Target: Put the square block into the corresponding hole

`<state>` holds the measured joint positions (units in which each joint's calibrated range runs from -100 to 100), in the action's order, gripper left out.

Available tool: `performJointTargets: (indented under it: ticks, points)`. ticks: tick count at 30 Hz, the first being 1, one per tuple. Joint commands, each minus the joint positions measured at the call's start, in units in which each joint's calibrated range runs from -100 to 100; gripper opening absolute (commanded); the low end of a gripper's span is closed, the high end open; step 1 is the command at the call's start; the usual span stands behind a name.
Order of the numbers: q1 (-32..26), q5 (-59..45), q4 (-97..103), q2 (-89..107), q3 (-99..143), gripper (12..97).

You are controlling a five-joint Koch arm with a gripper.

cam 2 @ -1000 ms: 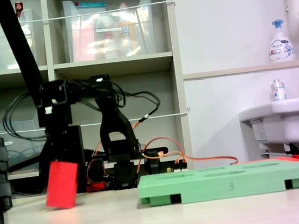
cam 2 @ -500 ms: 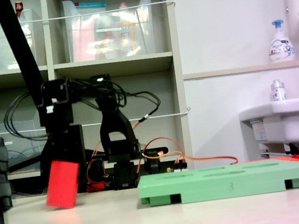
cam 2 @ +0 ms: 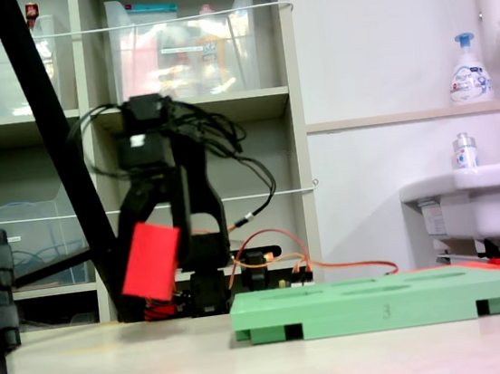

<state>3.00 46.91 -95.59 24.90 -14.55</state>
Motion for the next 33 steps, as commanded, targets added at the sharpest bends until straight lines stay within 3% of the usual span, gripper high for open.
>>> performJointTargets:
  ticks: [1,8,13,20,33]
  points:
    - [-3.22,3.61,-4.41,8.48,-0.30,13.1]
    - [-16.46,15.68,-4.41,10.44,-0.30,13.1]
    - [-23.74,20.95,-4.41,-0.04,-9.08,13.6]
    - [-27.50,24.22,-4.41,-14.42,-18.85,13.6]
    - [-30.23,28.91,-4.41,-19.17,-19.35,13.8]
